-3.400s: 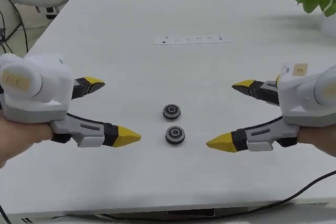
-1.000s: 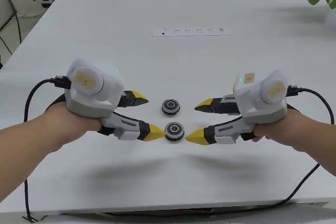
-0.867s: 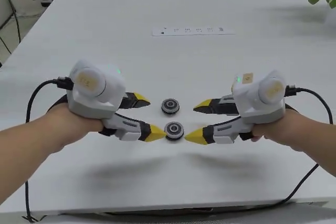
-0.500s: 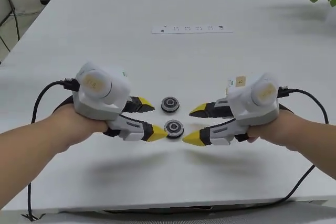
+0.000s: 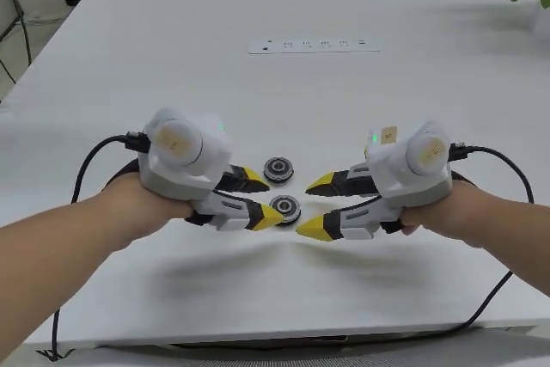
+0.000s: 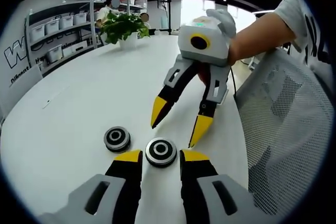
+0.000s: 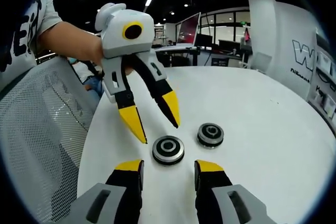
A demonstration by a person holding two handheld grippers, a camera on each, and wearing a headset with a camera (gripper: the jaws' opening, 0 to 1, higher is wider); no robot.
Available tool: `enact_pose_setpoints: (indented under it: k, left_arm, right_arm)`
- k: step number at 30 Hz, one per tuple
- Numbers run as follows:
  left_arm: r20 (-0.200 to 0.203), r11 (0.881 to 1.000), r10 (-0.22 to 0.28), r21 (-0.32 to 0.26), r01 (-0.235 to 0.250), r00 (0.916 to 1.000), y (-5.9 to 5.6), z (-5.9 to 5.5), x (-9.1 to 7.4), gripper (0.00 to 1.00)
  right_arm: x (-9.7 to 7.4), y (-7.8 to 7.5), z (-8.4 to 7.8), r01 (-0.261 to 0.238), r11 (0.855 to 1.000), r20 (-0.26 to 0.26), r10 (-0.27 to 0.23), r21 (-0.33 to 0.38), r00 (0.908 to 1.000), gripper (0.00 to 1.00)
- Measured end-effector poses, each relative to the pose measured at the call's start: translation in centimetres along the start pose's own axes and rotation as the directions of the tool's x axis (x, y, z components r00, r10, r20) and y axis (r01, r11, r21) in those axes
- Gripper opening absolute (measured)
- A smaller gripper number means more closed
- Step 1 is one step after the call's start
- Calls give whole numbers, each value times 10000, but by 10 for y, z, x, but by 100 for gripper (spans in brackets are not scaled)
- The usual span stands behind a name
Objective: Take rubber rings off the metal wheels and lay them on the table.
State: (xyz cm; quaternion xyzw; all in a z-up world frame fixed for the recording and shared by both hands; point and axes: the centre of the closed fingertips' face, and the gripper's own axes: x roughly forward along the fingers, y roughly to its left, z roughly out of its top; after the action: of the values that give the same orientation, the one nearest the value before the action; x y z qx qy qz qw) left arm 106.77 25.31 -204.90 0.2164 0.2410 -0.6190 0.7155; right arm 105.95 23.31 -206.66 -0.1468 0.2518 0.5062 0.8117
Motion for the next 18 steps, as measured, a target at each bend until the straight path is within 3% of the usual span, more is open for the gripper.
enact_pose_setpoints:
  k: [18]
  left_arm:
    - [-193, 10000, -26, 76, 28, 9998, -1, -2, 15, 11]
  right_arm:
    - [1, 2, -2, -60, 10000, -21, 60, -27, 10000, 36]
